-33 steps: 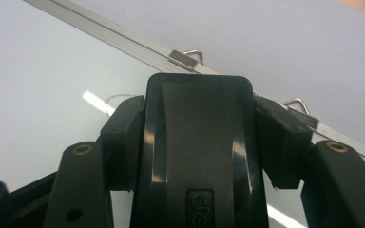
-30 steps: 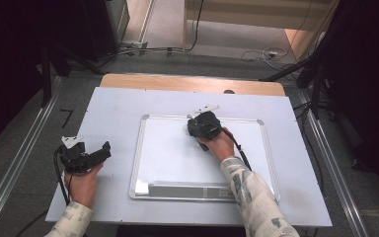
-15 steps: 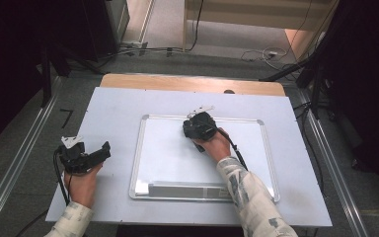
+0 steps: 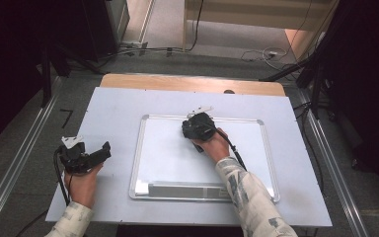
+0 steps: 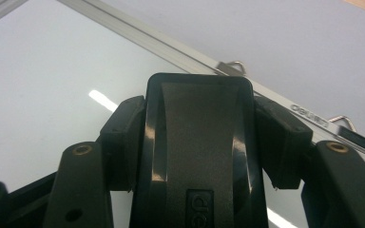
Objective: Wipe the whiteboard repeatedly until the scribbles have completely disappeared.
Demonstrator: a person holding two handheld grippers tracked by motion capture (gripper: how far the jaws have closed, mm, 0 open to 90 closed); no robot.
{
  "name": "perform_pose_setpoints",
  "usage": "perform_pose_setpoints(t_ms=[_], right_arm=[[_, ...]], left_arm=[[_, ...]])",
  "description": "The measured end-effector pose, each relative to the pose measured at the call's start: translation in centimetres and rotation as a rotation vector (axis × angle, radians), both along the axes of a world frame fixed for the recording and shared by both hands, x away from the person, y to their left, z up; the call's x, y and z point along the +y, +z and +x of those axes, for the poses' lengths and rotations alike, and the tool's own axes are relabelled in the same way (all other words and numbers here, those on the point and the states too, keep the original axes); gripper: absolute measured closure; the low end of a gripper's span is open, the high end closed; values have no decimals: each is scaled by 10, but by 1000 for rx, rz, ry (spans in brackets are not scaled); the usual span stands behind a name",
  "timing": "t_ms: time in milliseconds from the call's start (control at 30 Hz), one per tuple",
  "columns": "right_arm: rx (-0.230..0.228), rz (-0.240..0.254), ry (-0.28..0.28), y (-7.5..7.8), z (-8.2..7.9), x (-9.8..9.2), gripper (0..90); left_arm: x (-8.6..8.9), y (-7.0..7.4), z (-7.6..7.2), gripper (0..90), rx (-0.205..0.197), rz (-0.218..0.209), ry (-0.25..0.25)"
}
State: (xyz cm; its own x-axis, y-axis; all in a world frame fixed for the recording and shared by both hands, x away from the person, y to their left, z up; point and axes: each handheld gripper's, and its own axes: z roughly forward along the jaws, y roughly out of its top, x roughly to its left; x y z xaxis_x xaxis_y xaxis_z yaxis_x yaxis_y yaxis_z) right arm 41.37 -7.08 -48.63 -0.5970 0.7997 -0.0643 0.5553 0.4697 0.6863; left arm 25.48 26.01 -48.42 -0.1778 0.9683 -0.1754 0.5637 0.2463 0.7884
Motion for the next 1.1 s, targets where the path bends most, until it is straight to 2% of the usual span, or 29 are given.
perform_pose_setpoints(t_ms=[233, 567, 1100], right_arm=[[8, 5, 29, 0, -5, -1, 381], [18, 16, -59, 1, 2, -35, 380], [21, 38, -166, 1, 9, -88, 378]], left_arm=[[0, -1, 0, 73, 2, -2, 4], [-1, -1, 0, 73, 1, 2, 1], [-1, -1, 0, 73, 1, 4, 3]])
